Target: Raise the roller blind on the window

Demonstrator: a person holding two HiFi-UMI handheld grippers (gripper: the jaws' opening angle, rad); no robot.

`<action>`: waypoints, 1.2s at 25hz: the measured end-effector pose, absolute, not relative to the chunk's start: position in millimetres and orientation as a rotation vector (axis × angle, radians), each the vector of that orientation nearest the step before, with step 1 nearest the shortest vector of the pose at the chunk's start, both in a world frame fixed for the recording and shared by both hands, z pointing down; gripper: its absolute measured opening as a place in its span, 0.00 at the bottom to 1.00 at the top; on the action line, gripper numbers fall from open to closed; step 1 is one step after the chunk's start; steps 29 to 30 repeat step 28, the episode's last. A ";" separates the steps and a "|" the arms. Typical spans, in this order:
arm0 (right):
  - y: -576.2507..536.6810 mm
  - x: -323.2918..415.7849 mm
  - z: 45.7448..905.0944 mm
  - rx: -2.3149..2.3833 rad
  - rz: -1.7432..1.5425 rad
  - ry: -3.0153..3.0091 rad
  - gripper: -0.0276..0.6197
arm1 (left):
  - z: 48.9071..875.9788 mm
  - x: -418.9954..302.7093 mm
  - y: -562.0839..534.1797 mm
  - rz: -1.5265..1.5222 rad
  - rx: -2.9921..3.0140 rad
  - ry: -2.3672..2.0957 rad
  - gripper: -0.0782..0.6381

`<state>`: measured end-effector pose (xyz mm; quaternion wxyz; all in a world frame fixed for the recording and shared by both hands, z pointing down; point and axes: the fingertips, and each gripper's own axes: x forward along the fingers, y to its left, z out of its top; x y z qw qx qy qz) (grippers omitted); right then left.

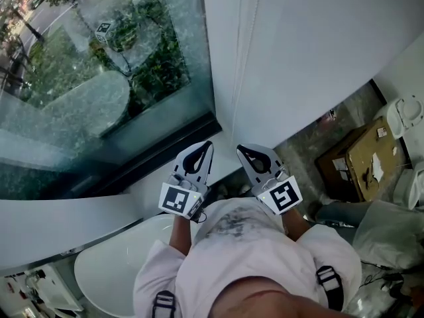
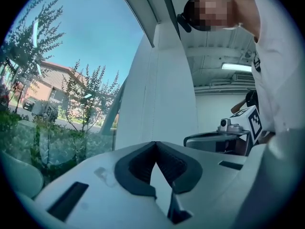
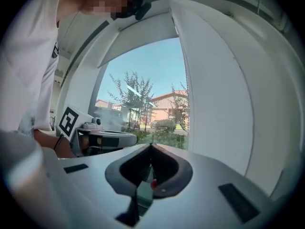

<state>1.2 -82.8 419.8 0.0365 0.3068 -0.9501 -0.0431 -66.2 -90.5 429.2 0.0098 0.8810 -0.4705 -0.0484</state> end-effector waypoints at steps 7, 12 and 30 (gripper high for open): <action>-86.6 3.3 429.6 0.958 -0.132 -2.875 0.14 | 436.3 -67.1 -87.8 -0.140 2.732 -1.482 0.12; -88.1 0.6 430.2 0.955 -0.129 -2.873 0.14 | 435.2 -68.1 -90.5 -0.139 2.740 -1.488 0.12; -91.7 -2.0 431.7 0.937 -0.119 -2.873 0.14 | 432.7 -63.1 -95.0 -0.133 2.752 -1.483 0.12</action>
